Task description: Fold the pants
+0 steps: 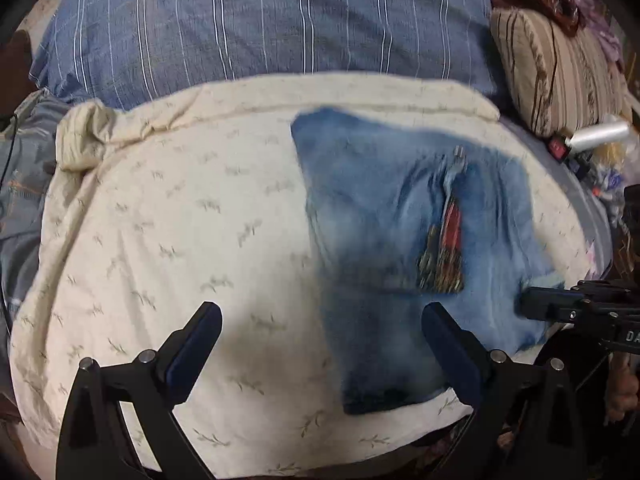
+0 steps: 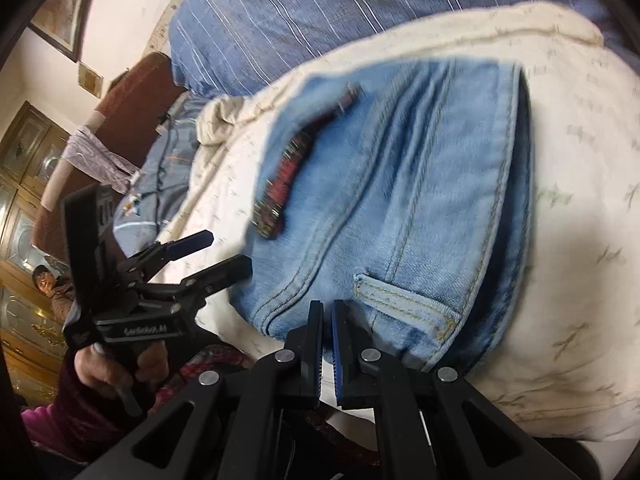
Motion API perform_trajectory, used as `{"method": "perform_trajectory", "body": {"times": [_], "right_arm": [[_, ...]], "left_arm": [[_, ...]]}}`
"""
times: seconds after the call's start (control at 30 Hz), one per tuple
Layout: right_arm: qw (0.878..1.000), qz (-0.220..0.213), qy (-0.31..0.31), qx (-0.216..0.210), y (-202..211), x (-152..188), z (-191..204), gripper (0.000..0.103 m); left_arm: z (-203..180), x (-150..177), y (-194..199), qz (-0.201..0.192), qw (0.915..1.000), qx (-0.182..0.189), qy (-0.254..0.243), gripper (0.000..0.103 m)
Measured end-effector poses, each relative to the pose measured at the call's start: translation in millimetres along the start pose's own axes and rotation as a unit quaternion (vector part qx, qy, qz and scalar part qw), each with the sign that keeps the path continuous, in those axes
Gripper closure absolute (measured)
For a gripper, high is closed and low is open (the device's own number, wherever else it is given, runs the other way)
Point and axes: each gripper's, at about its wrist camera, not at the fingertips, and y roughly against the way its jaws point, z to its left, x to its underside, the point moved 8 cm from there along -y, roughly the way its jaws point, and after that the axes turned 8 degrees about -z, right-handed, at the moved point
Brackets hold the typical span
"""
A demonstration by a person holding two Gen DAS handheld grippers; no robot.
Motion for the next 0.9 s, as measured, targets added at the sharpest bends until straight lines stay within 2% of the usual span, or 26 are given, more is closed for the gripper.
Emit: {"method": "perform_trajectory", "body": {"times": [0.07, 0.2, 0.37, 0.53, 0.67, 0.8, 0.9], "right_arm": [[1.0, -0.023, 0.005, 0.009, 11, -15, 1, 0.097], [0.996, -0.075, -0.01, 0.043, 24, -54, -14, 0.097], [0.99, -0.114, -0.044, 0.066, 13, -88, -35, 0.096], [0.988, -0.119, -0.068, 0.073, -12, -103, -53, 0.097], [0.987, -0.111, -0.094, 0.065, -31, -105, -67, 0.096], [0.989, -0.099, -0.09, 0.058, -42, -105, -73, 0.096], [0.99, -0.092, -0.089, 0.062, -50, -103, -77, 0.096]], "left_arm": [[-1, -20, 5, -0.014, 0.9999, 0.009, 0.0, 0.002], [-9, -61, -6, -0.029, 0.9993, -0.002, -0.025, 0.002], [-17, -88, -45, -0.016, 0.9997, 0.0, -0.021, 0.002], [-19, -101, -83, -0.006, 1.0, -0.002, -0.007, 0.002], [-17, -90, -110, 0.022, 0.9995, -0.02, -0.007, 0.002], [-10, -84, -127, 0.031, 0.9992, -0.02, 0.014, 0.002], [-9, -81, -136, 0.033, 0.9988, -0.037, 0.004, 0.002]]}}
